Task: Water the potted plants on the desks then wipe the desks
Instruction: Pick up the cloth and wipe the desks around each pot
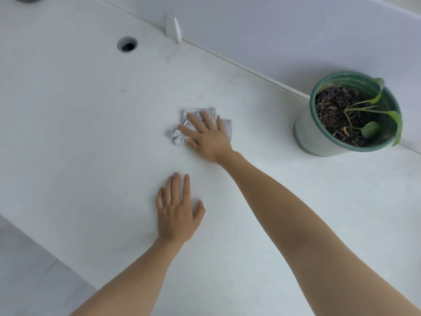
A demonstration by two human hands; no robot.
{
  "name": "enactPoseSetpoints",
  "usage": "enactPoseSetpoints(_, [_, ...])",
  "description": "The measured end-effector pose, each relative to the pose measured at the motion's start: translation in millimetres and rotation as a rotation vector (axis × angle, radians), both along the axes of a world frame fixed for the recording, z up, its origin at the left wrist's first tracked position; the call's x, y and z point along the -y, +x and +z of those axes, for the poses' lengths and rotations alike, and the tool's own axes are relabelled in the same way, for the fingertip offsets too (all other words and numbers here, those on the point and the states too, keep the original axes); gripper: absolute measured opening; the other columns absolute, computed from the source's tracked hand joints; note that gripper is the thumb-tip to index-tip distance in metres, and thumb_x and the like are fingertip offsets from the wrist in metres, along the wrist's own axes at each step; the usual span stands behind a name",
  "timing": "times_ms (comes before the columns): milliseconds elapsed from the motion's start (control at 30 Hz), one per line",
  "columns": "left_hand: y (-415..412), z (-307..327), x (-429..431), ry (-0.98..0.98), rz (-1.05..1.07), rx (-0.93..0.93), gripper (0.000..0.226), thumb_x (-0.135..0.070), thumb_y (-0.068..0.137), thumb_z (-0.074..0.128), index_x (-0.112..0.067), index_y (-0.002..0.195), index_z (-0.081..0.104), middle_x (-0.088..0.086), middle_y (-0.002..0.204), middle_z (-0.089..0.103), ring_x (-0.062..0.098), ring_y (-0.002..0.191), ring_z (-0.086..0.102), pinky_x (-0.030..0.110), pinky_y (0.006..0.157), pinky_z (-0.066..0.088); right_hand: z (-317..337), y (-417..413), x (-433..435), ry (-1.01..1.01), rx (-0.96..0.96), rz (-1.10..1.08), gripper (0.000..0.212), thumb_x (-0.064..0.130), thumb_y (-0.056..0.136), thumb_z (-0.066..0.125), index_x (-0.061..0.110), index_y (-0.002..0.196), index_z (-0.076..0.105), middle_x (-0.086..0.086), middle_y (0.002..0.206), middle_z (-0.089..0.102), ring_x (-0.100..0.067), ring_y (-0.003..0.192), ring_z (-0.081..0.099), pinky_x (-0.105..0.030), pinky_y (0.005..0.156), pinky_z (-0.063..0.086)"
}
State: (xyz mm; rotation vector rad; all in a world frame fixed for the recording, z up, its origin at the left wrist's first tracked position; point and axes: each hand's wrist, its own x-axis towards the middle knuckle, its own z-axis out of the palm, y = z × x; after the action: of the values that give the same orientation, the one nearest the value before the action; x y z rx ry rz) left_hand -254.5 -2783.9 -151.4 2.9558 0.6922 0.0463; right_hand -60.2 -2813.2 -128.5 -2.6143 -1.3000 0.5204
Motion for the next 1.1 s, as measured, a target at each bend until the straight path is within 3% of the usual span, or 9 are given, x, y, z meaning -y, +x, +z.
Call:
enactPoseSetpoints(167, [2,6,3,-0.057,0.107,-0.112,0.076,-0.043,0.076,0.036,0.011,0.130,0.031,0.034,0.133,0.047,0.041,0.123,0.044,0.043,0.092,0.043,-6,-35,30,0.049,-0.012,0.120,0.043,0.038,0.098,0.028,0.037,0.141,0.030,0.003,0.157,0.011,-0.026,0.145,-0.002,-0.049,0.113,-0.008])
enactPoseSetpoints(300, [3,9,2,-0.104,0.057,-0.134,0.077,-0.042,0.076,0.036,0.012,0.131,0.030,0.034,0.132,0.047,0.040,0.122,0.045,0.040,0.094,0.029,-5,-57,52,0.073,-0.048,0.053,0.044,0.041,0.095,0.028,0.033,0.137,0.040,-0.001,0.155,0.022,-0.030,0.145,0.008,-0.054,0.113,-0.001])
enactPoseSetpoints(467, [0,10,-1,-0.107,-0.016,-0.091,0.077,-0.043,0.075,0.037,0.008,0.133,0.030,0.030,0.134,0.048,0.033,0.124,0.030,0.041,0.096,0.025,-8,-86,94,0.064,0.051,0.016,0.055,0.046,0.096,0.013,0.031,0.119,0.061,-0.006,0.133,0.057,-0.039,0.123,0.049,-0.064,0.094,0.035])
enactPoseSetpoints(700, [-2,12,1,-0.129,-0.076,-0.100,0.075,-0.047,0.074,0.035,-0.004,0.136,0.033,0.024,0.138,0.048,0.034,0.126,0.033,0.050,0.095,0.032,-7,-121,155,0.013,0.074,-0.148,0.044,0.045,0.097,0.013,0.036,0.125,0.046,-0.007,0.134,0.055,-0.038,0.122,0.051,-0.063,0.090,0.040])
enactPoseSetpoints(833, [-1,15,2,-0.164,-0.104,-0.159,0.070,-0.044,0.074,0.034,-0.002,0.127,0.050,0.027,0.132,0.052,0.042,0.121,0.050,0.056,0.093,0.041,-2,-138,185,-0.031,0.112,-0.288,0.042,0.045,0.097,0.012,0.036,0.123,0.043,-0.008,0.131,0.058,-0.038,0.118,0.054,-0.062,0.086,0.042])
enactPoseSetpoints(933, [-2,15,3,-0.174,-0.094,-0.114,0.071,-0.045,0.076,0.030,-0.003,0.130,0.050,0.027,0.139,0.044,0.043,0.129,0.042,0.058,0.100,0.033,3,-152,206,-0.018,0.154,-0.463,0.042,0.044,0.097,0.012,0.036,0.123,0.044,-0.010,0.129,0.059,-0.037,0.117,0.056,-0.059,0.085,0.044])
enactPoseSetpoints(1033, [-4,15,3,-0.163,-0.091,-0.109,0.066,-0.043,0.085,0.037,-0.009,0.141,0.035,0.021,0.152,0.026,0.037,0.141,0.022,0.053,0.109,0.017,5,-161,228,0.004,0.250,-0.612,0.029,0.032,0.098,0.028,0.033,0.122,0.044,-0.013,0.127,0.061,-0.036,0.113,0.059,-0.051,0.084,0.048])
enactPoseSetpoints(1100, [-5,14,2,-0.161,-0.095,-0.115,0.064,-0.043,0.090,0.039,-0.012,0.145,0.026,0.017,0.156,0.017,0.032,0.144,0.013,0.049,0.112,0.012,8,-164,247,-0.015,0.256,-0.677,0.040,0.014,0.084,0.052,0.031,0.119,0.045,-0.015,0.120,0.064,-0.036,0.105,0.063,-0.043,0.077,0.051])
